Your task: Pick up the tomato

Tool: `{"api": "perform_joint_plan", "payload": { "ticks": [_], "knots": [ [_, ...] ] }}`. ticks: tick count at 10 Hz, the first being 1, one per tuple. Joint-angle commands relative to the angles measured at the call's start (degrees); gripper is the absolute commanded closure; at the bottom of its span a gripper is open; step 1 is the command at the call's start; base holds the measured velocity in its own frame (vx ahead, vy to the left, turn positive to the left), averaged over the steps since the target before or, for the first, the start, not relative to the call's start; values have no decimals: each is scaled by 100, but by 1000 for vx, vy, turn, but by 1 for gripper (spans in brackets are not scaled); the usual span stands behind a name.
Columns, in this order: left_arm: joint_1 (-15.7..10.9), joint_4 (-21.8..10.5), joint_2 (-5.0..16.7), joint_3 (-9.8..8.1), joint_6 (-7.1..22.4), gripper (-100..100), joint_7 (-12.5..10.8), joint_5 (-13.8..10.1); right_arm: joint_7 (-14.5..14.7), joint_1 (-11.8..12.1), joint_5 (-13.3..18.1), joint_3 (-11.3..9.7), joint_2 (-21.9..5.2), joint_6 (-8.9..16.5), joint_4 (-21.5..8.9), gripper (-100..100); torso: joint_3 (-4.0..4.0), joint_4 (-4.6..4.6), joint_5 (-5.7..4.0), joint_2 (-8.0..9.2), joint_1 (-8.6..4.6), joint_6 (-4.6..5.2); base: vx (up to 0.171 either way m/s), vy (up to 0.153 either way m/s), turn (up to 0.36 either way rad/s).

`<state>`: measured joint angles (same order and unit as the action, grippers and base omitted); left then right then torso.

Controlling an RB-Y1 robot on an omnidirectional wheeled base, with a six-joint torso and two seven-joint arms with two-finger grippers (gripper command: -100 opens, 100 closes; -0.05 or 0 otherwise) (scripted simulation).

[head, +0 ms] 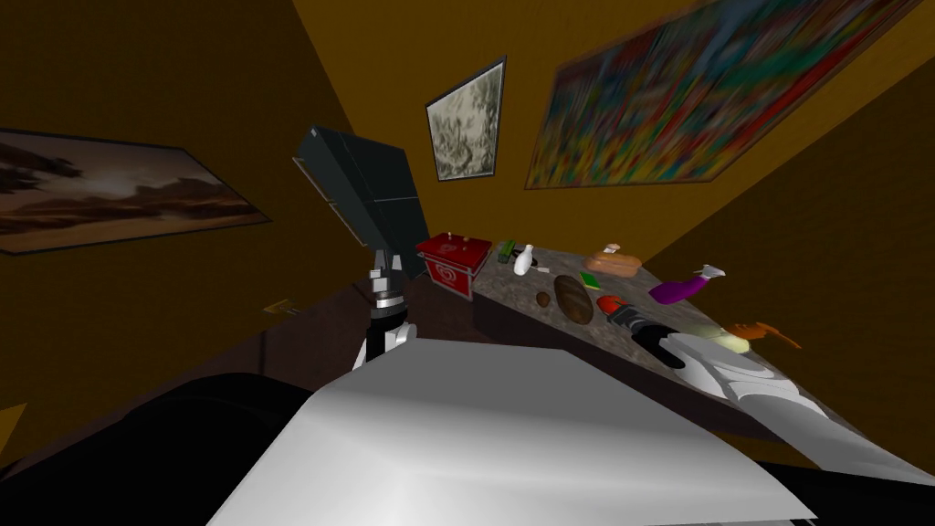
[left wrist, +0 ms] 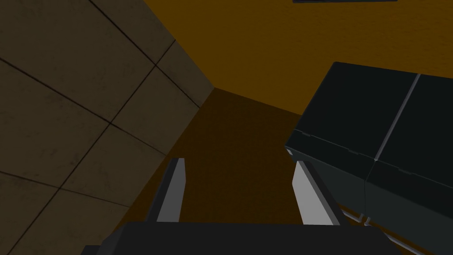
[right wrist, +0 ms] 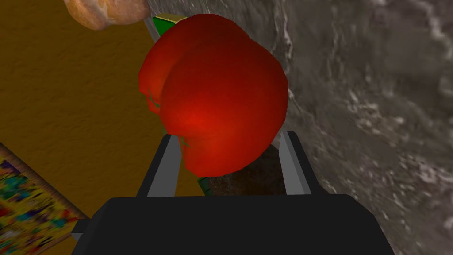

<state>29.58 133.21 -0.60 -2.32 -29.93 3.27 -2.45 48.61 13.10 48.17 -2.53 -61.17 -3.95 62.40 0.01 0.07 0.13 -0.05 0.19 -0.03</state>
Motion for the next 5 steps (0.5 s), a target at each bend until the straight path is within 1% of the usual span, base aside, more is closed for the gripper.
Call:
{"api": "perform_joint_plan", "payload": {
  "ticks": [1, 2, 3, 4, 5],
  "knots": [
    [0, 0, 0, 0, 0, 0, 0, 0, -144, 286, 152, 193, -6, 41, 286, 100, 0, 0, 0, 0, 0, 0, 53, 3, -39],
    [0, 0, 0, 0, 0, 0, 0, 0, -293, 504, 268, 319, -44, 103, 535, 100, 0, 1, 2, -1, 1, 5, 83, 6, -76],
    [1, 0, 0, 0, 0, 0, 0, 0, -293, 658, 268, 319, -44, 103, 688, 100, -2, 2, 4, -7, 1, 6, 74, 7, -35],
    [0, 0, 0, 0, 0, 0, 0, 0, -284, 592, 235, 297, -59, 117, 619, 100, -4, -1, 0, -7, 3, 1, 26, 5, -4],
    [0, 0, 0, 0, 0, 0, 0, 0, -295, 611, 239, 302, -56, 123, 644, 0, 0, 1, 1, 1, 0, -1, 0, 0, 0]
  ]
}}
